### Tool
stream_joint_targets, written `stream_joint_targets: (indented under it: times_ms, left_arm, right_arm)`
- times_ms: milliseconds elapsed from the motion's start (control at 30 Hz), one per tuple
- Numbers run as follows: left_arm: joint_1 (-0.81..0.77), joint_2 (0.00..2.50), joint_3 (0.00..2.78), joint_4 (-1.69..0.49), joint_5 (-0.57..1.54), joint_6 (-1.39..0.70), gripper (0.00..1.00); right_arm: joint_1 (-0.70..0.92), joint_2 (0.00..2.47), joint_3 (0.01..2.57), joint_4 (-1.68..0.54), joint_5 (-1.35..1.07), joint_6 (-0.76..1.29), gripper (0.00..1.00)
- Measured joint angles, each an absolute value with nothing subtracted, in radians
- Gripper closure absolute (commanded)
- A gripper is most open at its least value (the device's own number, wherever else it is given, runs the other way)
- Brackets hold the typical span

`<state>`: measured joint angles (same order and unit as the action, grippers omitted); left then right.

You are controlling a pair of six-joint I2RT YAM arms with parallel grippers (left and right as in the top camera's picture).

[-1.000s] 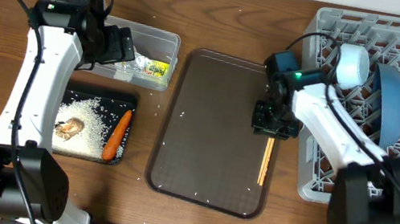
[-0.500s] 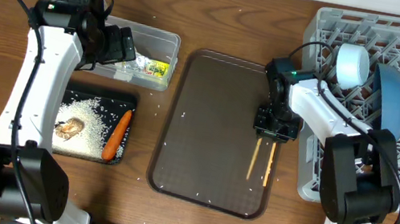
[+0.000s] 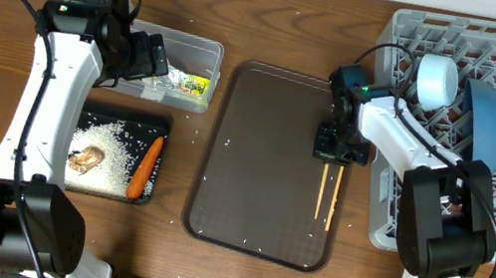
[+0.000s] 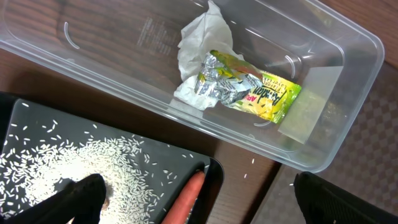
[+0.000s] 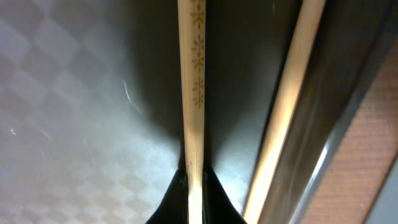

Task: Sort waste into correct bins and load items into the dishwasher rack
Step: 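Grasp the wooden chopsticks on the brown tray with the right gripper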

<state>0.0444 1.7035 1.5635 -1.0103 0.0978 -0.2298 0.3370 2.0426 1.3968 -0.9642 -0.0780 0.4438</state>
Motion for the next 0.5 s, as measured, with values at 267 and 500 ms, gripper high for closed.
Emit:
stream_joint_targets:
  times_ms: [267, 500]
  left_arm:
    - [0.044, 1.703, 1.563, -1.01, 0.098, -0.232, 0.02]
    - [0.044, 1.702, 1.563, -1.01, 0.098, -0.232, 0.02]
  right_arm:
    - [0.332, 1.818, 1.494, -1.043, -0.126, 0.298, 0.99]
    - [0.183, 1.496, 1.558, -1.071, -0.103, 0.18, 0.99]
